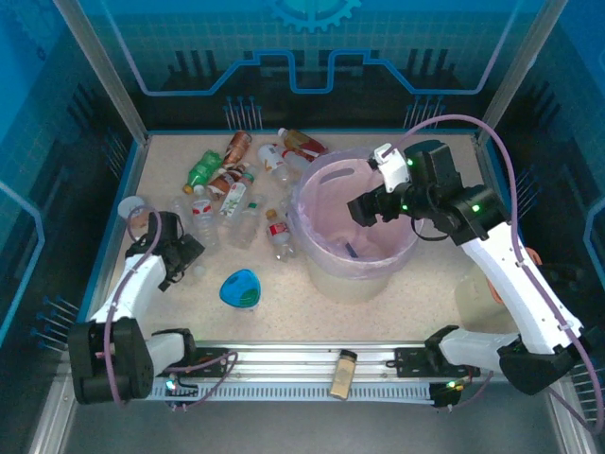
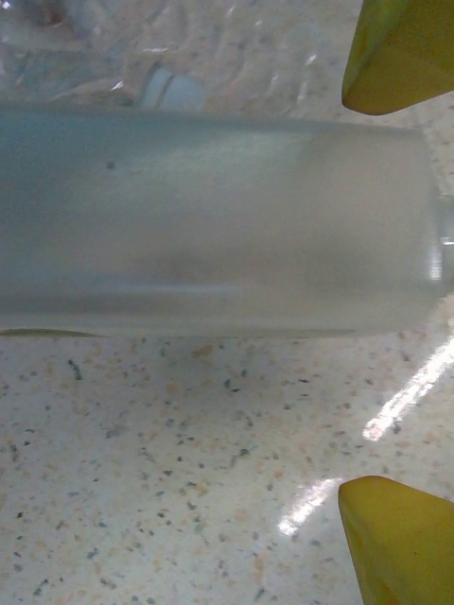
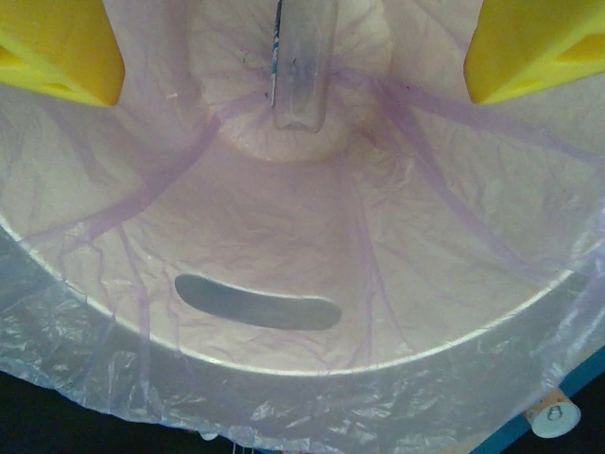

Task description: Put the plastic bottles in the bin

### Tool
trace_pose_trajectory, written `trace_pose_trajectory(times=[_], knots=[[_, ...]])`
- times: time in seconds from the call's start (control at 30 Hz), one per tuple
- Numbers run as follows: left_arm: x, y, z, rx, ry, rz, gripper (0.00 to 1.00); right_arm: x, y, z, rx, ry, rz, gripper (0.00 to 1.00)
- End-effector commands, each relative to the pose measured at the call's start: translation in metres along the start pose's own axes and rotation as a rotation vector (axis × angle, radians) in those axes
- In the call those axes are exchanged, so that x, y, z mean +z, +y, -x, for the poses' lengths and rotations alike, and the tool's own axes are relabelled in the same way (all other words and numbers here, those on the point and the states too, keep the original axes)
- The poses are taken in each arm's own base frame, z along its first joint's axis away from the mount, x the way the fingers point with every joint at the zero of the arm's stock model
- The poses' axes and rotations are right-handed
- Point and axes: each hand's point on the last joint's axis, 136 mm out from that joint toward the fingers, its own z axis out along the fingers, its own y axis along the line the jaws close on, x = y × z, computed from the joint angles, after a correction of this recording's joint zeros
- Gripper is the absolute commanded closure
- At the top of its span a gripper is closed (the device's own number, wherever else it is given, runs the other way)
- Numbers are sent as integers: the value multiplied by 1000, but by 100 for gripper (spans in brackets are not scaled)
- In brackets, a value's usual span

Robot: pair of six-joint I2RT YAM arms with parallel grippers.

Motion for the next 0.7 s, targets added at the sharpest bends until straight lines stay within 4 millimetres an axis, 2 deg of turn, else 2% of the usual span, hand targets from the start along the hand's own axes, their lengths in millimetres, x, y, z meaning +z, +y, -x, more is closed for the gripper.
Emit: trace_pose_trajectory(times=[0.0,0.13,0.33,0.67], knots=[[12,-13,12,-6,-24,-49,1,-13,5,2,4,-15,32,6],[19,-24,14,46,11,-57,1,-16,8,5,11,-32,49,7],[38,-21,8,30,67,-43,1,-14,7,3,18,-29,41,7],[39,-19,4,0,67,-49,18,-17,4,6,35,-43,25,7]])
